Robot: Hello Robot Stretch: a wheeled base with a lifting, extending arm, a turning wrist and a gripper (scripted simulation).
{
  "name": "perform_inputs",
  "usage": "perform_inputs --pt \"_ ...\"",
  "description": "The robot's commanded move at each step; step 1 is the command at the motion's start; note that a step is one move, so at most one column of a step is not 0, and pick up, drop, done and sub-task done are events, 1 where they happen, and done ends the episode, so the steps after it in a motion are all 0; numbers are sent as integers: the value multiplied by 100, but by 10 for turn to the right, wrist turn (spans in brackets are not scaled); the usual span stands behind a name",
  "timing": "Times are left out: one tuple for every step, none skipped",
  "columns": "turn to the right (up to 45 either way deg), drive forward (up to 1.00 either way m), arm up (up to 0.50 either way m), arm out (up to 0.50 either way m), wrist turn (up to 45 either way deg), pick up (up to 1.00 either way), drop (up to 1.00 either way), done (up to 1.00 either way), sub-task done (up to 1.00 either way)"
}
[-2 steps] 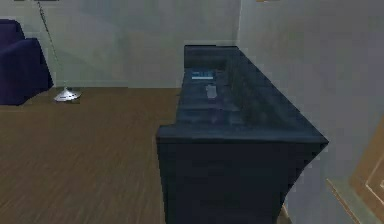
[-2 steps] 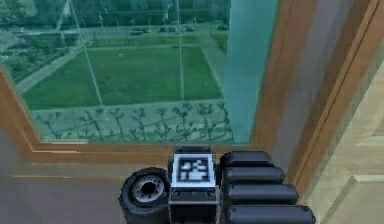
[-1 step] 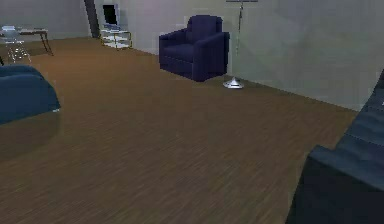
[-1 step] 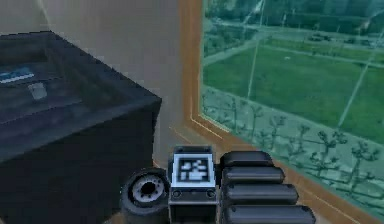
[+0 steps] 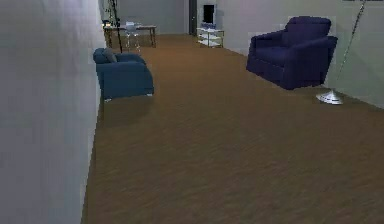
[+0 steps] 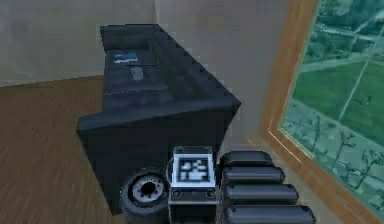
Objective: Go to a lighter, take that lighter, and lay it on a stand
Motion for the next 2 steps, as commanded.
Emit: perform_inputs --pt "0 100 0 0 0 0 0 0 0" --pt "0 100 0 0 0 0 0 0 0"
